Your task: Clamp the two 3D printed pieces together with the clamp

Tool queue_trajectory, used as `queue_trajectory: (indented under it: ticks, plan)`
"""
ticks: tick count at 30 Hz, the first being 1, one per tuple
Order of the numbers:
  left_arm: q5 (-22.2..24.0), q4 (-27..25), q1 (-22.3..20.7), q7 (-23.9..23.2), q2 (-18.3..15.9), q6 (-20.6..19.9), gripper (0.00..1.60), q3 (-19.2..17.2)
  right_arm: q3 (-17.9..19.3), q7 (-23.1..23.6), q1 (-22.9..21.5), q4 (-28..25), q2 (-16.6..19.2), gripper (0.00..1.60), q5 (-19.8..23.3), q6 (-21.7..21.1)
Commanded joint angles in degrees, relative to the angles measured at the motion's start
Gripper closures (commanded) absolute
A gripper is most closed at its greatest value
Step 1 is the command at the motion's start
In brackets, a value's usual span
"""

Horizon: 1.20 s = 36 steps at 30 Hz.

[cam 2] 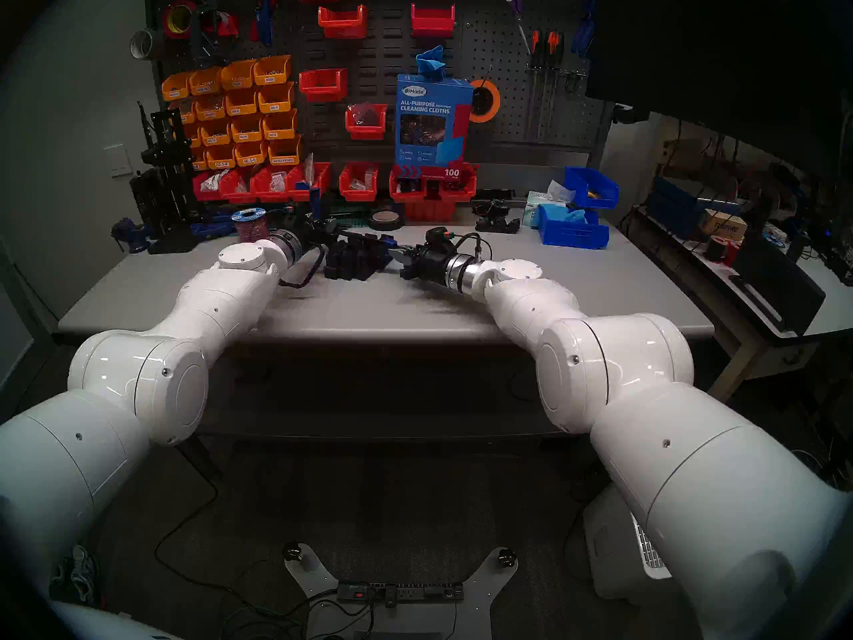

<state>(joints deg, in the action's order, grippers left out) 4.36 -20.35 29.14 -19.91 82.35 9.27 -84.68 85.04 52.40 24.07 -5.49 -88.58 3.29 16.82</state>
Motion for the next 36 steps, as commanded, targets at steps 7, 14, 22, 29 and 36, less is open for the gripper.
queue_trajectory:
  ticks: [7,14,22,29,36]
  plan:
    - [1.5,-3.2,-3.2,-1.2,2.5,2.4,1.6,-1.1,0.2,-0.2,-2.6,-1.9,-0.4,1.6,0.2,0.1]
    - [1.7,-3.4,-2.7,-1.2,2.7,2.7,1.6,-1.7,0.2,-0.2,-2.6,-1.9,-0.4,1.6,0.2,0.1]
    - [2.0,-3.6,-2.3,-1.1,2.8,3.0,1.6,-2.4,0.2,-0.3,-2.6,-1.9,-0.3,1.6,0.2,0.1]
    - [2.1,-3.9,-1.9,-1.0,2.8,3.2,1.6,-2.8,0.2,-0.3,-2.6,-1.9,-0.3,1.6,0.2,0.1]
    - [2.5,-4.3,-1.2,-0.9,3.0,3.4,1.6,-3.6,0.2,-0.3,-2.6,-1.9,-0.4,1.6,0.2,0.1]
